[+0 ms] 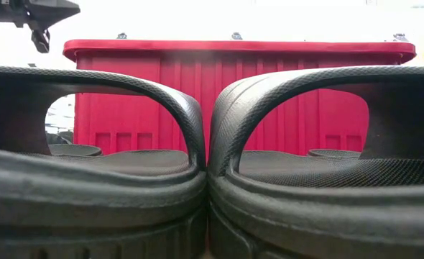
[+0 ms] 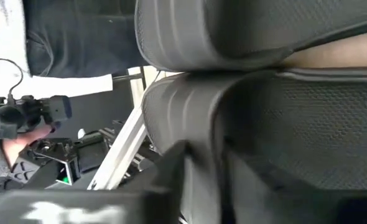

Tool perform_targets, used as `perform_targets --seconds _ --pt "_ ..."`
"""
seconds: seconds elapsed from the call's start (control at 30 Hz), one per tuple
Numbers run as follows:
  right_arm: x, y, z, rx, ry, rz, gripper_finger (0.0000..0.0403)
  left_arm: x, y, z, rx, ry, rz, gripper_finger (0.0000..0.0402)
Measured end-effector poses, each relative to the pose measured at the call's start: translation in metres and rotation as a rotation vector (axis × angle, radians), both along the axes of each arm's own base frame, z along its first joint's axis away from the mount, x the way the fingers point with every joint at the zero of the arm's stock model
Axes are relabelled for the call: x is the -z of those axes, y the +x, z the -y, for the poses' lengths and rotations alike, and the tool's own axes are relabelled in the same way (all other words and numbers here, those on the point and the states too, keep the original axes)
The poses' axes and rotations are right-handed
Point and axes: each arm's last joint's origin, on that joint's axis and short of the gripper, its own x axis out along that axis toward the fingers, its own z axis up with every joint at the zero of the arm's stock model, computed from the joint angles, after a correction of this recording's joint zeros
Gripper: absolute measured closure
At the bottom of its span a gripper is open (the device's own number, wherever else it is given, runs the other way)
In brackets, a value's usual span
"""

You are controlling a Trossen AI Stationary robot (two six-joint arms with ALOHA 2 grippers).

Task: Pick and place slides into bin
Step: Put the black slide into the red container

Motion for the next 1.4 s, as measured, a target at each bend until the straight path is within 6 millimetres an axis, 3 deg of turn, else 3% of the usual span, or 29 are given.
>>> perform_targets --seconds 0.1,0.43,0.9,1.2,1.4 --pt "-0.002 0.000 0.000 -0.015 0.025 -0.005 0.0389 0.000 0.000 0.000 -0.007 -0.001 -0.001 0.0382" --pt "-0.016 -0.002 0.001 0.021 0.074 -0.054 0.0398 0.000 0.000 0.000 0.002 -0.051 0.013 0.0382" --pt "-0.052 0.003 -0.005 -0.040 0.057 0.078 0.0401 0.000 0.000 0.000 0.002 -0.049 0.013 0.0382" --pt "-0.093 0.016 0.000 0.001 -0.100 0.297 0.0402 0.000 0.000 0.000 0.003 -0.049 0.013 0.0382" --pt "-0.144 0.028 0.020 0.045 -0.302 0.488 0.0402 0.000 0.000 0.000 0.003 -0.048 0.013 0.0382"
